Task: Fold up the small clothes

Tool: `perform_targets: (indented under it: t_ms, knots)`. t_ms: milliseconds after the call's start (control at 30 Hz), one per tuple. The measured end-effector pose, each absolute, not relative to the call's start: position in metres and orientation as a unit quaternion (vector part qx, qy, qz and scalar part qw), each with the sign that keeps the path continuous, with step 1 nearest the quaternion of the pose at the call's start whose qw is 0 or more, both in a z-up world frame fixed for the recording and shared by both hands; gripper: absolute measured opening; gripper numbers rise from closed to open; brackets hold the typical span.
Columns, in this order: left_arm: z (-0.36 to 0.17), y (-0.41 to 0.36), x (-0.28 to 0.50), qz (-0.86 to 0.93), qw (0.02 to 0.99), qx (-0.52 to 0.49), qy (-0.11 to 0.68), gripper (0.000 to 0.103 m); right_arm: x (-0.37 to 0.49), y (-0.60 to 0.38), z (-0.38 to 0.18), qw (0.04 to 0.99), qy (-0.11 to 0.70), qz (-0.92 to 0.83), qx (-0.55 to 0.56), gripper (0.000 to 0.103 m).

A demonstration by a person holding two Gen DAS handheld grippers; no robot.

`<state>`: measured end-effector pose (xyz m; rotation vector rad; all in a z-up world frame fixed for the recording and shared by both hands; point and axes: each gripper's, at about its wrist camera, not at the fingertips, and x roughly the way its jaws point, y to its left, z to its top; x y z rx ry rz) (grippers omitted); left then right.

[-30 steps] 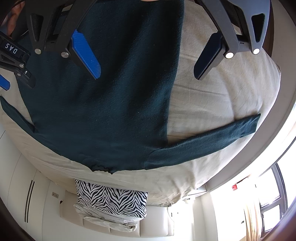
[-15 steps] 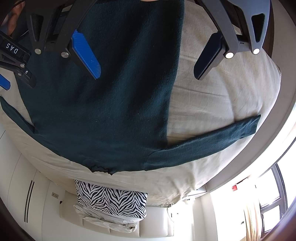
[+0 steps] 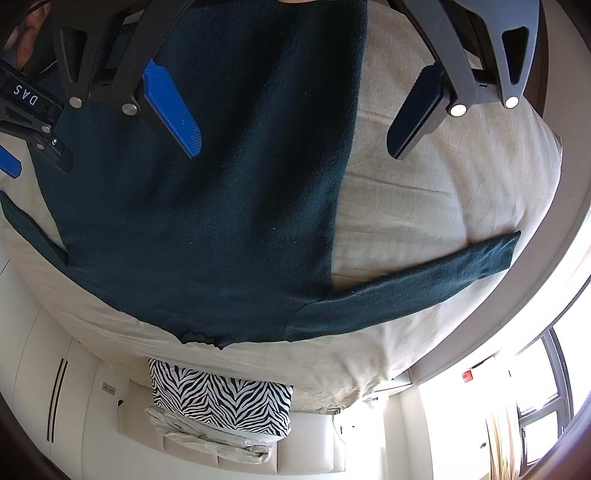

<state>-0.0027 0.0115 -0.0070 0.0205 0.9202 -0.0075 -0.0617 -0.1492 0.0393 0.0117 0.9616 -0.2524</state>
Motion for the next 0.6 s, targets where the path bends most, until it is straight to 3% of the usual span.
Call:
perform_targets:
  t_ms: [600]
  knots:
    - [-0.0110,0.0139,-0.0045,-0.004,0.895,0.009,0.445,0.103,-0.0607,-0.1483,0.0364,0.878,0.463,-0.121,0.005,0.103]
